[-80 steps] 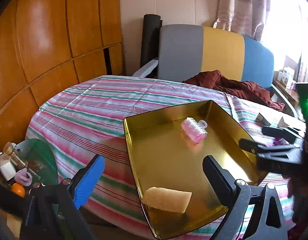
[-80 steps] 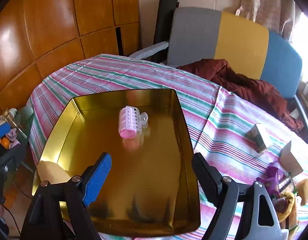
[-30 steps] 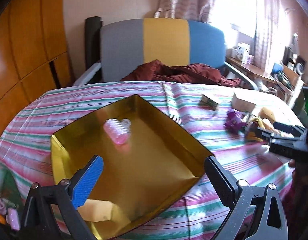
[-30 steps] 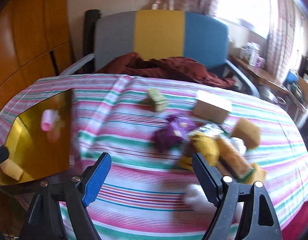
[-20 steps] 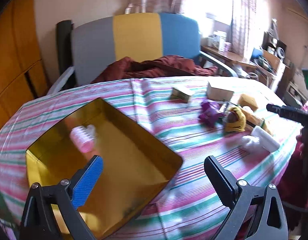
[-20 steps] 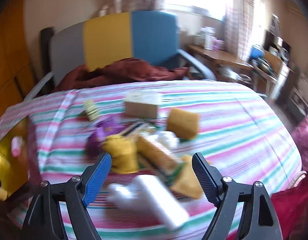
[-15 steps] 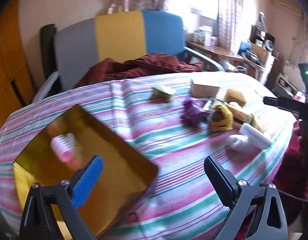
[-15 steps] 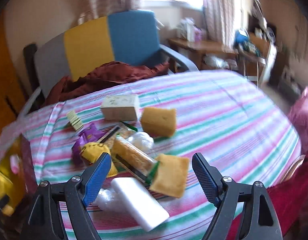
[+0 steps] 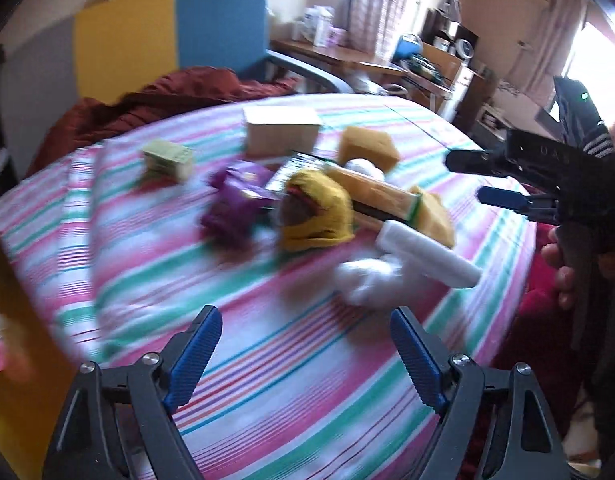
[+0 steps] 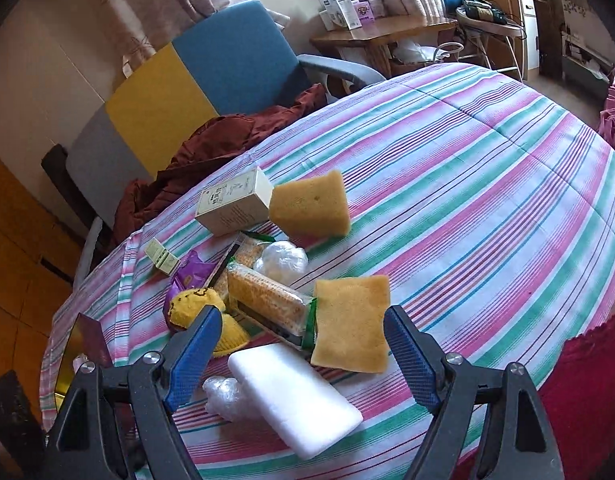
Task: Organize objects
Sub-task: 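Move both tools back toward the pile of items on the table, then grasp the plastic-wrapped white ball with the left tool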
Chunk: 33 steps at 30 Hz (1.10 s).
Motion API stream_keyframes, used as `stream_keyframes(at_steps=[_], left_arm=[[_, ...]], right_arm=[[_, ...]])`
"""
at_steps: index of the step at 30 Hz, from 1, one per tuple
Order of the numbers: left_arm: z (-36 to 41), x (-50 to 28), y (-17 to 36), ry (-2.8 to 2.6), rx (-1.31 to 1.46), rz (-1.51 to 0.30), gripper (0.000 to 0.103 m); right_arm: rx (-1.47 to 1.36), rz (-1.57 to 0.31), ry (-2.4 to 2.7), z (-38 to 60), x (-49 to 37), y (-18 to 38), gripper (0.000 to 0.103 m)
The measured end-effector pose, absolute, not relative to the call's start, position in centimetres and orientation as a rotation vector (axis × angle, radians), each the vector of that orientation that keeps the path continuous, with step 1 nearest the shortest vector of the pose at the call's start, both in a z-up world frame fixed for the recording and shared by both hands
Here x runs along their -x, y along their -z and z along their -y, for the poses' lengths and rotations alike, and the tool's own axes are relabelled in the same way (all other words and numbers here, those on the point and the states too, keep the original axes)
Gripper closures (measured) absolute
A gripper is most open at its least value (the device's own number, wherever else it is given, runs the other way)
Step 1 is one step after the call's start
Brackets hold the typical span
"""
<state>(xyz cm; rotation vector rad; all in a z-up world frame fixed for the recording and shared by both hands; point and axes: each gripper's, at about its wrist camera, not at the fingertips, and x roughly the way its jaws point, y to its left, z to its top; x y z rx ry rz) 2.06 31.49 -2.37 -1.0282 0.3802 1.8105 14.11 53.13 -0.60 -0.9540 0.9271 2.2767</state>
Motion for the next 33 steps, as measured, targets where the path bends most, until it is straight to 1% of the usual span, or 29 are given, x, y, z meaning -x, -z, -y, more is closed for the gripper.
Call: stream_keyframes(at_steps=[6, 15, 20, 22, 24, 26, 29, 33], left_arm=[[-35.2, -2.5, 4.4, -1.738, 1.082, -0.4, 0.016], [-37.4, -2.0, 6.7, -1.719, 1.226, -0.301, 0.015], [-38.4, -2.1, 6.8, -1.751, 1.209, -0.291, 0.014], [-38.6, -2.2, 6.9, -1.766, 1.188, -0.289, 0.019], [-38.3, -2.1, 6.9, -1.777, 1.161, -0.32, 0.053], [-37.9, -1.9, 7.0, -1.772, 1.151, -0.345, 0.066], [-36.2, -1.2, 7.0, -1.746, 1.173, -0.31, 0.068], [-33.8, -1.0, 6.7, -1.776, 1.177, -0.319, 0.068]], right_arm=[[0.947, -0.954, -2.289, -53.5, -14.2, 0.7, 0.018], [0.972, -0.96, -2.294, -53.4, -13.9, 0.9, 0.018], [0.983, -0.961, -2.291, -53.4, -13.8, 1.0, 0.018], [0.997, -0.961, -2.29, -53.4, -13.7, 1.1, 0.018], [1.022, -0.964, -2.291, -53.4, -13.4, 1.3, 0.018], [1.069, -0.963, -2.296, -53.4, -13.0, 1.6, 0.018], [1.154, -0.941, -2.298, -53.1, -12.1, 2.1, 0.019], [1.322, -0.894, -2.303, -52.1, -10.6, 3.1, 0.019]])
